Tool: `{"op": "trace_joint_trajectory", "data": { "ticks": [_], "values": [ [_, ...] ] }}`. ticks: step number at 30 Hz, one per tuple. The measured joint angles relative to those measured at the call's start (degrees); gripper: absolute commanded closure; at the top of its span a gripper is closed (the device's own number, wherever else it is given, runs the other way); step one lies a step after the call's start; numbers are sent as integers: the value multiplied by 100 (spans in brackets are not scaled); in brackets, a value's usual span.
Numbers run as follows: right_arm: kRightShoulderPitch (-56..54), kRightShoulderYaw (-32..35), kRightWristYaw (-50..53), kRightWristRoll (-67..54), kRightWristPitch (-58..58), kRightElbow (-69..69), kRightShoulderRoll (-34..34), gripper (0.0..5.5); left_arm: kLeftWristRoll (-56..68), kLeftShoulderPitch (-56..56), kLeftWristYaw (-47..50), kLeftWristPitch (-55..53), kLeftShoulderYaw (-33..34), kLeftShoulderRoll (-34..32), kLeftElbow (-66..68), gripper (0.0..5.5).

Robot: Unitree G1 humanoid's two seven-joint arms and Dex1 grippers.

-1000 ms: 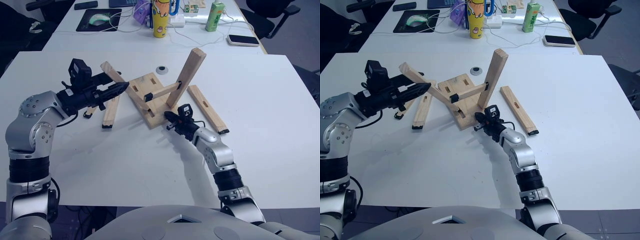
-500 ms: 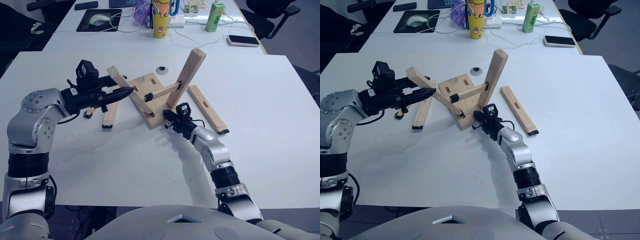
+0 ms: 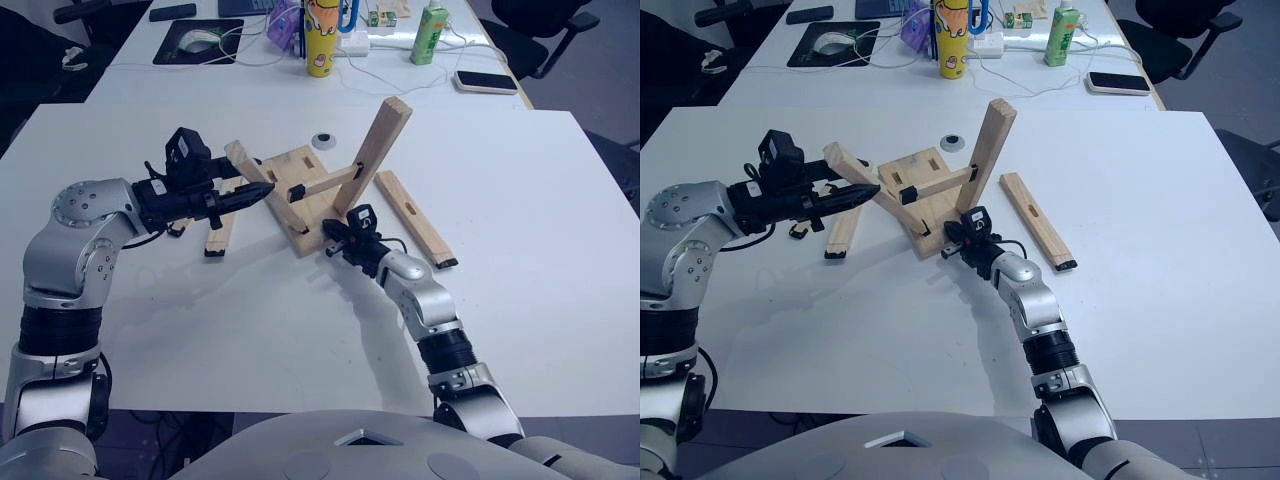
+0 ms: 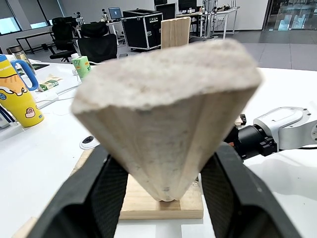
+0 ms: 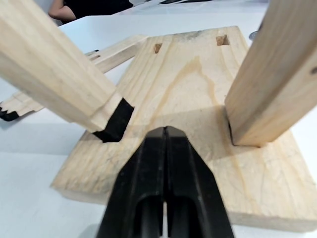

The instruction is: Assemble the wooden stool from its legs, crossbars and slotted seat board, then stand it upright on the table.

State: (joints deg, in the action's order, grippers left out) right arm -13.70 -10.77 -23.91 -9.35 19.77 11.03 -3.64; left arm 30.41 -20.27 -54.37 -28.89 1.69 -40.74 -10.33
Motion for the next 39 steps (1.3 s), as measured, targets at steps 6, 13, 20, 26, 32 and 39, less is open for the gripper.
{"op": "trace_joint_trajectory", "data": {
  "ticks": [6,13,20,26,32,39],
  "values": [
    [-38,-101,3,3,66,43,4,550,-200,-124,-67,124,-300,-126,-46,343],
    [-151,-214,-56,43,178,87,-82,550,-351,-336,118,103,-552,35,-14,343],
    [-164,-419,-156,111,216,82,-103,550,-399,-572,141,53,-688,168,265,343],
    [-159,-545,-168,210,356,84,-120,550,-602,-520,99,252,-1026,-86,245,343],
    [475,-299,-248,15,-81,-515,-202,550,-591,-481,115,365,-1042,-125,331,343],
    [664,176,-563,-1100,275,-3000,-392,550,-507,-377,160,361,-957,-128,291,343]
  ]
}}
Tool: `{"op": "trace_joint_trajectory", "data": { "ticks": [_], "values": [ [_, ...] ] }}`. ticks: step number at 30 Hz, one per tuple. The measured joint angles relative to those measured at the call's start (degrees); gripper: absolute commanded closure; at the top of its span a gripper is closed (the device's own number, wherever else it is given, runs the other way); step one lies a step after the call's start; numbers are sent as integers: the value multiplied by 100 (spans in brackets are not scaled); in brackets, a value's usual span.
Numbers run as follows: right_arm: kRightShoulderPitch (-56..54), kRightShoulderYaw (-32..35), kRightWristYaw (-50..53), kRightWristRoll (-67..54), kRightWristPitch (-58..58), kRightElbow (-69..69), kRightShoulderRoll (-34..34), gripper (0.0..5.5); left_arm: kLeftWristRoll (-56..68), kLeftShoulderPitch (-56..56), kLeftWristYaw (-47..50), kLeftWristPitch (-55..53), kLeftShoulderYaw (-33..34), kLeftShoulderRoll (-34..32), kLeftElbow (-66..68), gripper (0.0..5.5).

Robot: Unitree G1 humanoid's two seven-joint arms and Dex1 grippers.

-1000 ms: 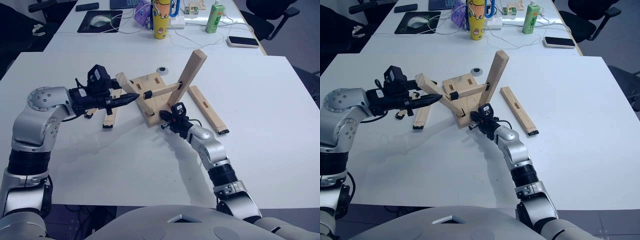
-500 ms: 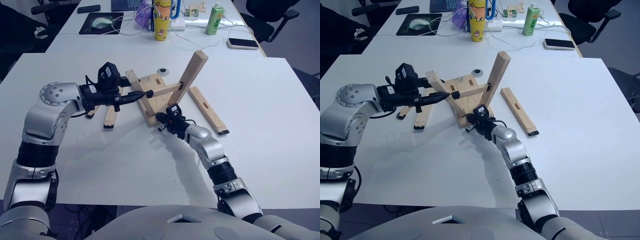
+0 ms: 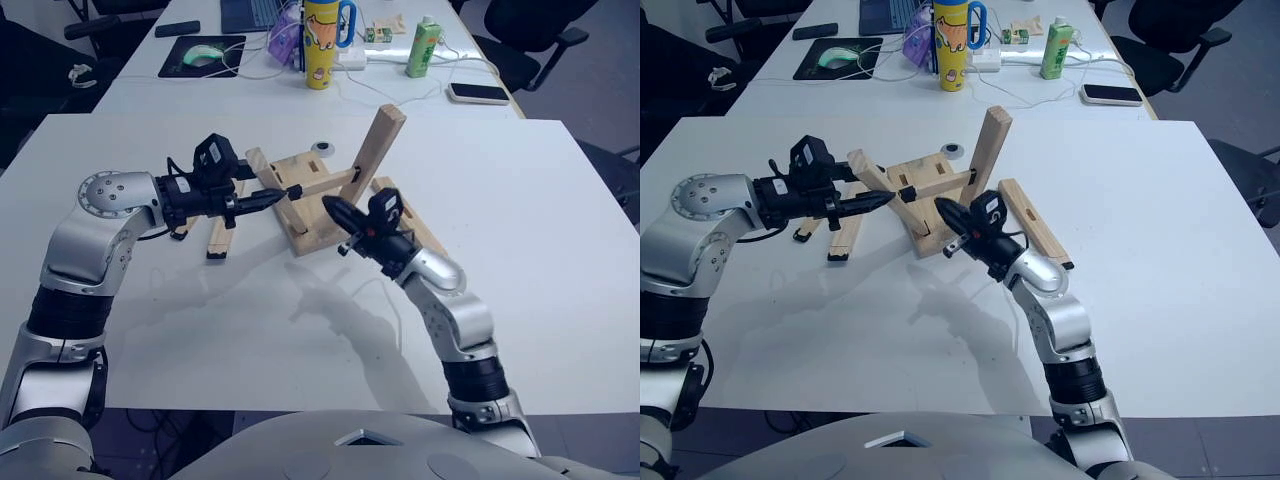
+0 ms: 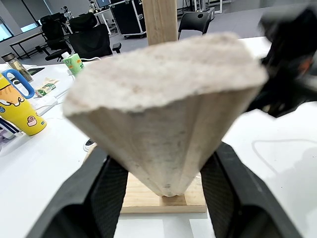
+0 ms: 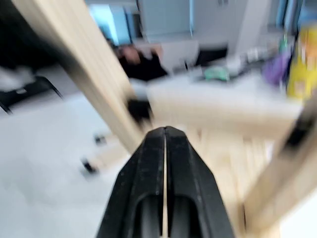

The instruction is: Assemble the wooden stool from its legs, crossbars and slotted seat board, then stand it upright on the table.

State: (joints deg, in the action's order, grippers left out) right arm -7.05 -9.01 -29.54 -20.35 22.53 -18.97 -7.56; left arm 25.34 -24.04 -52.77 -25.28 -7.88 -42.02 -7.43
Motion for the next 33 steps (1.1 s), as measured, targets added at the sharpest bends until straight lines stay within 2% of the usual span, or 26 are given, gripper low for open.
{"op": "trace_joint_trajectory", "data": {
  "ticks": [3,7,9,13,17,19,23,26,29,33],
  "values": [
    [-554,-13,286,-230,489,-412,169,550,44,87,96,-12,24,-4,-77,343],
    [-1661,-297,1164,703,436,-129,422,550,97,96,110,-14,19,2,-85,343],
    [-1752,-483,1459,1177,328,172,453,550,109,93,110,-14,12,4,-79,343],
    [-1685,-1389,1598,2183,756,1130,103,550,125,37,95,-18,-23,7,-62,343],
    [-1795,-1697,1333,2436,844,1068,-290,550,116,-35,132,-54,-60,17,-5,343],
    [-1756,-1658,1289,2412,803,1064,-306,550,114,-28,150,-60,-80,20,16,343],
    [-1315,-1066,1292,1863,61,1014,71,550,125,-34,196,-57,-79,77,5,343],
    [-1194,-818,1053,1461,-559,460,168,550,129,-80,184,-54,-102,123,8,343],
    [-740,-691,708,1260,-945,154,-76,550,92,-289,77,-49,-231,176,224,343],
    [-113,-383,567,1271,-987,443,-538,550,-34,-763,-258,-12,-383,250,724,343]
  ]
}}
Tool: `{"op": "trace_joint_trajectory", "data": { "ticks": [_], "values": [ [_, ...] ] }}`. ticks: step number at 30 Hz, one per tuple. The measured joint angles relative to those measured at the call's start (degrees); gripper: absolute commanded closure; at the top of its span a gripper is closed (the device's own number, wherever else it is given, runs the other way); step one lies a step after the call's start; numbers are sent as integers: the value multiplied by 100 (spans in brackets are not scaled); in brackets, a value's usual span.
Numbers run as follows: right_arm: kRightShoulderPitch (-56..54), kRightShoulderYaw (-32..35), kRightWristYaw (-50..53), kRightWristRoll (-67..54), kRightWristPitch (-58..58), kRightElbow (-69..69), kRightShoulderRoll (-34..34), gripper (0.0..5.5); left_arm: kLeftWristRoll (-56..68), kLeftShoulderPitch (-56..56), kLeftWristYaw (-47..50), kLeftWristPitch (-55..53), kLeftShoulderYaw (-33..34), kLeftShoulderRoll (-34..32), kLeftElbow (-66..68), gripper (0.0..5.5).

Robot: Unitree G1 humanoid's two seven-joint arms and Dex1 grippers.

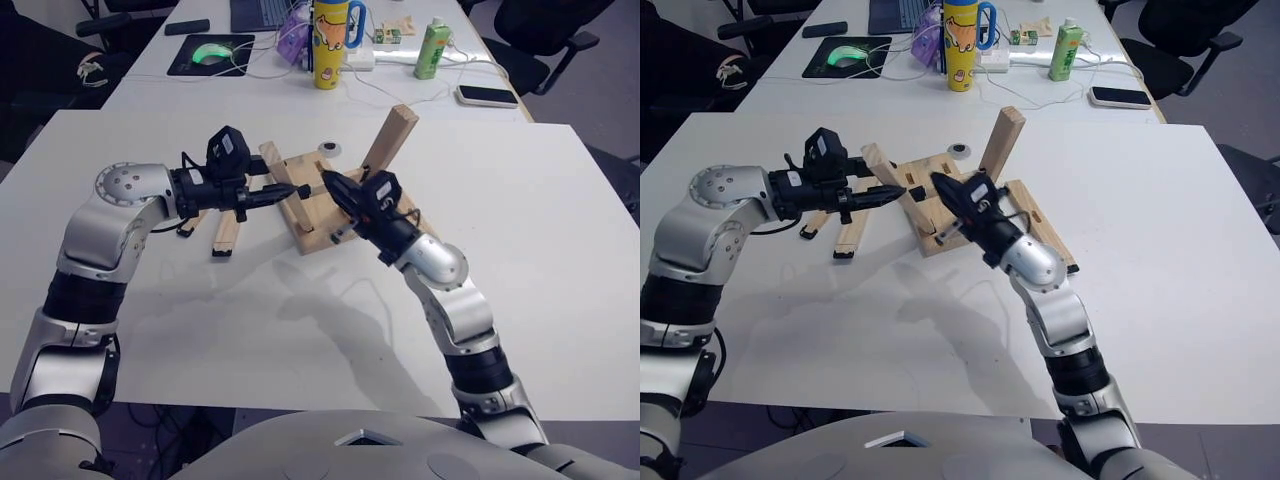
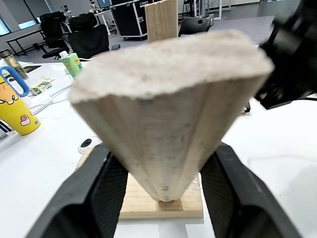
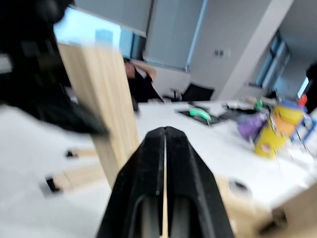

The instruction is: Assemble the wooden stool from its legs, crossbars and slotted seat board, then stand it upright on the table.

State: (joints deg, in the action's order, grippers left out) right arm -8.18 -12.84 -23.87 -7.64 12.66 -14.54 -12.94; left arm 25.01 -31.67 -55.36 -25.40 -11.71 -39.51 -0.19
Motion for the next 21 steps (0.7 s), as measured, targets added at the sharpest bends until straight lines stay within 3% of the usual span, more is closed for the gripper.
{"op": "trace_joint_trajectory", "data": {
  "ticks": [4,10,21],
  "values": [
    [76,110,-162,-3,-107,782,-134,550,-105,-374,-416,144,-108,18,499,343],
    [-526,-133,-50,316,64,2119,253,550,-227,-656,-887,531,-152,149,1077,343],
    [-737,-629,-8,875,1284,2023,366,550,-73,-190,-686,832,330,614,1105,343]
  ]
}}
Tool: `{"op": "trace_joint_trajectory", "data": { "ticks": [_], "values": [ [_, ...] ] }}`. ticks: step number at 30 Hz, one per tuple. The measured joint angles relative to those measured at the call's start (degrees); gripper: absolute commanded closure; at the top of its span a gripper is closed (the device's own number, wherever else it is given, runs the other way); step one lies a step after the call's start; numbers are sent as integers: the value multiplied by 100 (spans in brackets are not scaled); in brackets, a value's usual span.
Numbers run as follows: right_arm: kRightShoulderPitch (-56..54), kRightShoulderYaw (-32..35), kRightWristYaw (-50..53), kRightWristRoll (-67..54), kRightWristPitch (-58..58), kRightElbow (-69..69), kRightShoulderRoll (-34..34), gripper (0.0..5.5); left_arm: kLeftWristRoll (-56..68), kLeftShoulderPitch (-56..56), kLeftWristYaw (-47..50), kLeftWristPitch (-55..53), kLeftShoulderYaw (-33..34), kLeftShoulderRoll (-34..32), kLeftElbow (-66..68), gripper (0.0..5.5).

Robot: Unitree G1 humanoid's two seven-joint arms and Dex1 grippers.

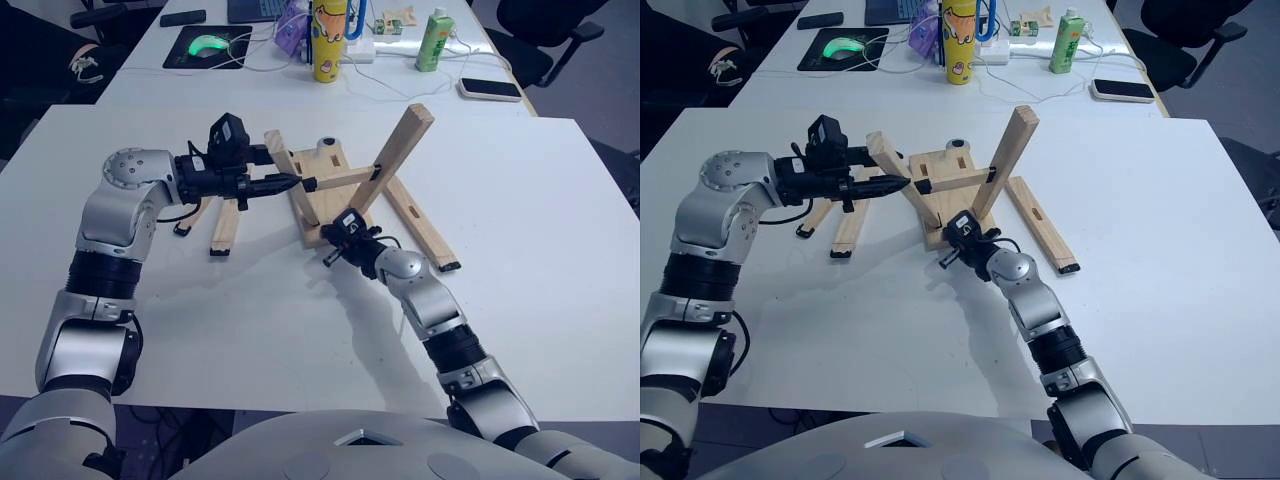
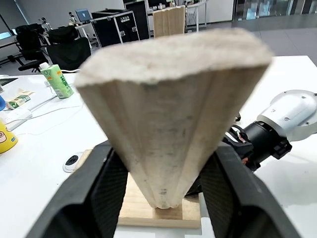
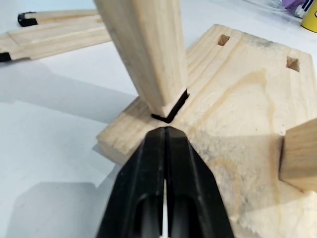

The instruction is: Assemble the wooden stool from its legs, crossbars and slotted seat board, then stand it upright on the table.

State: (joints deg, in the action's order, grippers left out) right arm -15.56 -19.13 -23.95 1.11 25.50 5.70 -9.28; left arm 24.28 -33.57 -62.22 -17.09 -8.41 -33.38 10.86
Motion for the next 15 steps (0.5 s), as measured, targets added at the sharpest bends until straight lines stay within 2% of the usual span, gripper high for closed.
{"op": "trace_joint_trajectory", "data": {
  "ticks": [10,11,15],
  "values": [
    [-68,387,281,29,13,198,-8,550,40,240,121,123,188,157,-56,343],
    [-74,388,280,29,-1,216,-7,550,38,245,127,132,188,159,-56,306],
    [-82,286,219,36,-41,235,-10,550,-204,675,328,-82,86,261,121,246]
  ]
}}
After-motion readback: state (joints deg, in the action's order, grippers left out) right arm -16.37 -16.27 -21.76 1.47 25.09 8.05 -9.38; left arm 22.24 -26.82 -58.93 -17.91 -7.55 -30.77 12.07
